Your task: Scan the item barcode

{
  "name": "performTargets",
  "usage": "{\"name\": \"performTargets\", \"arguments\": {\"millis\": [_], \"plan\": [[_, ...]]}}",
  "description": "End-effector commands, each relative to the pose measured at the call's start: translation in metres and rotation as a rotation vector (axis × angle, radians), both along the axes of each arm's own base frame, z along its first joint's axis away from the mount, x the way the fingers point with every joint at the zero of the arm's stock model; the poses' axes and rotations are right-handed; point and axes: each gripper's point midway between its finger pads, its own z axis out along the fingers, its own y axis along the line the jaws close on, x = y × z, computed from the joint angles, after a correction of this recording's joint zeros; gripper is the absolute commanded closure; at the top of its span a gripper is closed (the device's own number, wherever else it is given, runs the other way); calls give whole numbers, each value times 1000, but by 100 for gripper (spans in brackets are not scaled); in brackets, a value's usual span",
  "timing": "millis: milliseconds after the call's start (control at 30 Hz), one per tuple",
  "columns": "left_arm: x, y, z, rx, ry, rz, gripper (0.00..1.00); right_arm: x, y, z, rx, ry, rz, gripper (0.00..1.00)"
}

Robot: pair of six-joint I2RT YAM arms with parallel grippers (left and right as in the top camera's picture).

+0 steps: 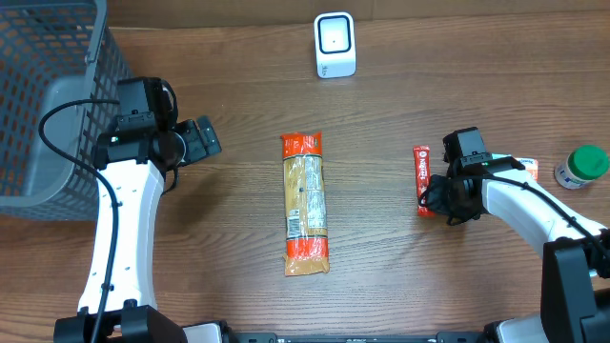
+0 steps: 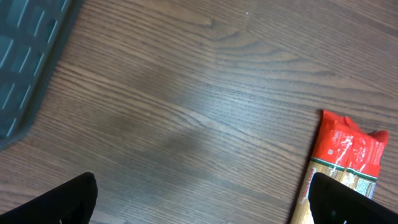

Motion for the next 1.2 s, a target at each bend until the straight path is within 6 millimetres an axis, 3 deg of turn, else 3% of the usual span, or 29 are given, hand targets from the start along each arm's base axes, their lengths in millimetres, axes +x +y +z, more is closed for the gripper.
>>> {"name": "performTargets", "arguments": {"millis": [0,67,133,300,500,600,733,833,1167], "plan": [[4,-5,3,-19,-21,-15,0,-4,13,0,67,16,11,82],[5,-13,3,-88,-27,9,0,-4,16,1,88,19,15,79],[-11,-36,-4,-212,41,-31,0,-5,18,1,100,22,17,79],[-30,-99,7,-373,15,-530,0,-4,19,1,102,18,17,78],[-80,-143,25,-535,-14,-945,4,6,20,3,106,-25,20,78],[-102,-159,39,-621,-66,-1089,15,10,21,4,110,-39,20,78],[-121,-166,47,-668,-76,-1178,47,12,21,4,109,-52,36,78],[-133,-166,47,-698,-25,-1174,96,14,22,5,98,-73,110,78],[-136,-164,41,-688,6,-1169,96,22,23,9,99,-108,134,79]]}}
